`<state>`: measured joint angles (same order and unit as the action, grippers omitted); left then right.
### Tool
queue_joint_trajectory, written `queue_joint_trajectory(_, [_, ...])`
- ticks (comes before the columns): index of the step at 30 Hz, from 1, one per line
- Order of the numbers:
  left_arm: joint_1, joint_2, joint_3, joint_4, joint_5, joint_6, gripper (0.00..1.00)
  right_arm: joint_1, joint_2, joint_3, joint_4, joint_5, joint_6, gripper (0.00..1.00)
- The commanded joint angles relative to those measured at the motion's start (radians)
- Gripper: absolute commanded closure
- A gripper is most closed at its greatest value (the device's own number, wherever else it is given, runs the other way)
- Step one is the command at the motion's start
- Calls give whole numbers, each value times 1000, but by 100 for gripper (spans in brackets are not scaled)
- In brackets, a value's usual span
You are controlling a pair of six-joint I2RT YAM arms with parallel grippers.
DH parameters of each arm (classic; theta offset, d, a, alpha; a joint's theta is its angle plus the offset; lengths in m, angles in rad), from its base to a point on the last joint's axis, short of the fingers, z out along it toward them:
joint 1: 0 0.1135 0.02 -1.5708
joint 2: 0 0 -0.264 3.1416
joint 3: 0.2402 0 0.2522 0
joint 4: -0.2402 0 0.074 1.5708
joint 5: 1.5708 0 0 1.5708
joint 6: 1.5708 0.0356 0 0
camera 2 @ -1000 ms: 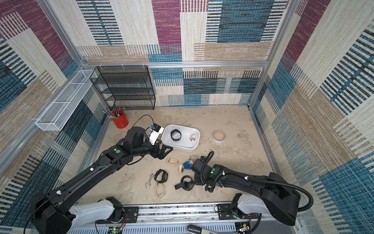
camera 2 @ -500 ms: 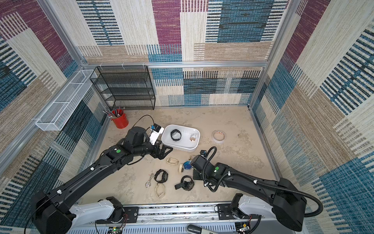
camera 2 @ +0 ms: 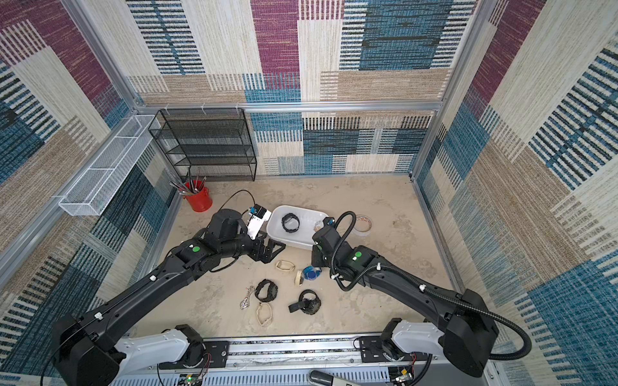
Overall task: Put the watch into the storage box
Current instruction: Pick up the watch at the center of the board, then place the watch in the storage box.
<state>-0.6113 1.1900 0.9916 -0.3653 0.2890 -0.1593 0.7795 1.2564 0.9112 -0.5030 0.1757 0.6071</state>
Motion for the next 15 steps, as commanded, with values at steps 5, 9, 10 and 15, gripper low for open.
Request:
queue_joint_trajectory(5, [-1, 5, 13, -6, -16, 9, 4, -72, 153, 114, 138, -93, -189, 100])
queue_joint_trajectory(9, [-1, 6, 13, -7, -18, 9, 4, -104, 244, 173, 169, -116, -244, 100])
queue_joint_trajectory(10, [-1, 6, 13, -8, -17, 9, 4, -112, 263, 183, 179, -125, -250, 100])
queue_joint_trajectory(15, [-1, 13, 14, -9, -24, 8, 5, -131, 370, 242, 195, -143, -296, 100])
